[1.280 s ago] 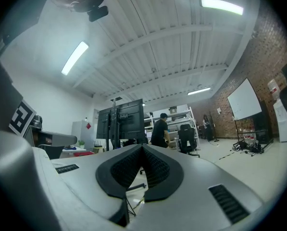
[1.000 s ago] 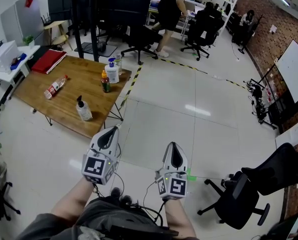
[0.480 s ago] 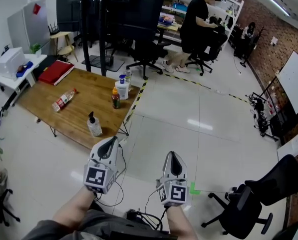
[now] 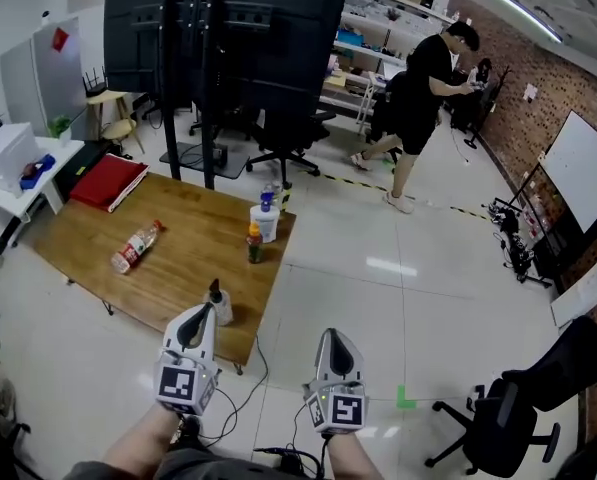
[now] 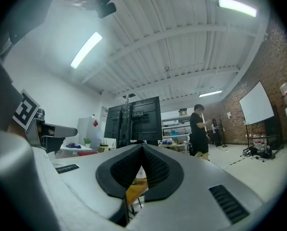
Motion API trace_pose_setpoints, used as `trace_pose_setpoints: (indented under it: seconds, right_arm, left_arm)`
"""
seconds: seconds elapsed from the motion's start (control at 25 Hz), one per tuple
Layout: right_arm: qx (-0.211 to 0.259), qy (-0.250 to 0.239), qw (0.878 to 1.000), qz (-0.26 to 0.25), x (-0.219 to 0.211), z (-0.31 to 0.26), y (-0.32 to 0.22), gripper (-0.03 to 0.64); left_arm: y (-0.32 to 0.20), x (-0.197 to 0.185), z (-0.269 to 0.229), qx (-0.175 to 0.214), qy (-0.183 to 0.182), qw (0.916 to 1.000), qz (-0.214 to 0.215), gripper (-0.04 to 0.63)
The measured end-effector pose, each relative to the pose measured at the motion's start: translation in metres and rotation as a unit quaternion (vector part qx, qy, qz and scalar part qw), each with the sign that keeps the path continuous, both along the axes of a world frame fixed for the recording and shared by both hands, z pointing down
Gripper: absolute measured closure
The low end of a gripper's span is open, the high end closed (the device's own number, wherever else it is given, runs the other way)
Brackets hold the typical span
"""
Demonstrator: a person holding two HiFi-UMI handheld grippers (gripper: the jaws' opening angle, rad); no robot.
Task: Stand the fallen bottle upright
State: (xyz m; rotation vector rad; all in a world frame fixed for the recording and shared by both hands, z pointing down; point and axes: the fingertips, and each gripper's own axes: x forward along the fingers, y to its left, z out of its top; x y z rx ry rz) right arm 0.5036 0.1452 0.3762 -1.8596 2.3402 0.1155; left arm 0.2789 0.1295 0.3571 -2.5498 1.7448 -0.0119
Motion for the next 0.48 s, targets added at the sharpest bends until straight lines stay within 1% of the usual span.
trace_pose_setpoints:
  seconds: [0.2,0.4,0.48]
  right_arm:
    - [0.005,0.013,1.000,-0.007,-0.098,0.006,-0.030,0.611]
    - [0.011,0.015,1.000,-0.001,-0.193,-0.004,-0.043,0.611]
    - [0.014,0.016,1.000,0.005,-0.221,-0.011,-0.049,0.611]
  left_arm:
    - [-0.034,-0.098,0.022,-0.015,0.014,0.9997,-0.009,0.565]
    - [-0.053,-0.205,0.022,-0.011,0.018,0.9996,-0.019,0.565]
    - [-0.061,-0.238,0.021,-0.011,0.022,0.9995,-0.018,0.565]
